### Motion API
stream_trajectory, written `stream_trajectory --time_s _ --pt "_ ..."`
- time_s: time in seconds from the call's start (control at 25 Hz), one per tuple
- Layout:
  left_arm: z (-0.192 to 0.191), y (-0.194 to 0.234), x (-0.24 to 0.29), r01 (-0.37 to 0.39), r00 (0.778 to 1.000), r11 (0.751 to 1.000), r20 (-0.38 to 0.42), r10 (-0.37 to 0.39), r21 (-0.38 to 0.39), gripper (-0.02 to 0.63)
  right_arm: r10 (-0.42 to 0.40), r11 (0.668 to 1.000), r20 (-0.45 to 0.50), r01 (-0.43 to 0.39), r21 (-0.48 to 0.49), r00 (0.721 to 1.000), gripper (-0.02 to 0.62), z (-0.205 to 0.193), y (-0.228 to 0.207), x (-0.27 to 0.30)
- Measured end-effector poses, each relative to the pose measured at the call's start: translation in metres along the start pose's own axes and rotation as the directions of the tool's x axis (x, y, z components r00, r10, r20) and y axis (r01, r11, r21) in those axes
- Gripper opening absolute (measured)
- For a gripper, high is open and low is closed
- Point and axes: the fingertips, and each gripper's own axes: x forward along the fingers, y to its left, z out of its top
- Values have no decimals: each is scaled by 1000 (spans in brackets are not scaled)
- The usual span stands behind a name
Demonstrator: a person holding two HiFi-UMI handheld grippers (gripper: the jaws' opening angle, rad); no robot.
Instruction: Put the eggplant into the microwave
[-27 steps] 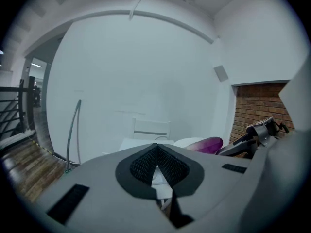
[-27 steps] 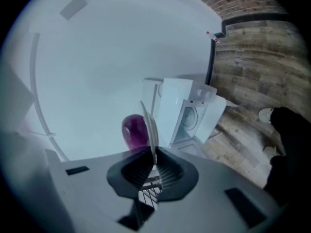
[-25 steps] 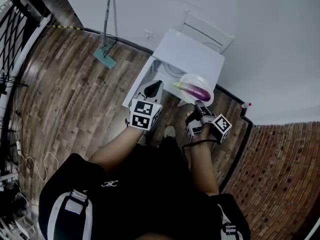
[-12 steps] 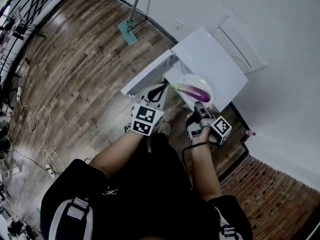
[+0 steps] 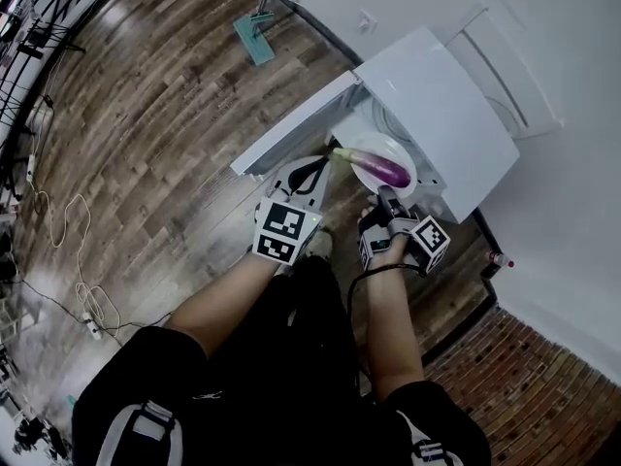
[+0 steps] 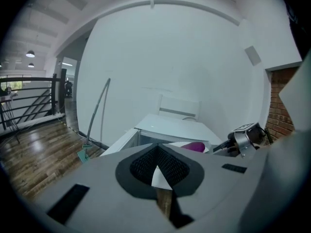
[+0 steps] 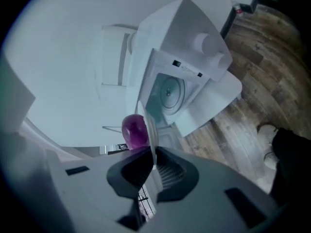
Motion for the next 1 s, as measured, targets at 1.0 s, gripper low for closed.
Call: stream_trajectory --time_s 1.0 --pt "-160 27 146 92 972 994 213 -101 51 -3 199 978 337 -209 -6 920 31 150 -72 174"
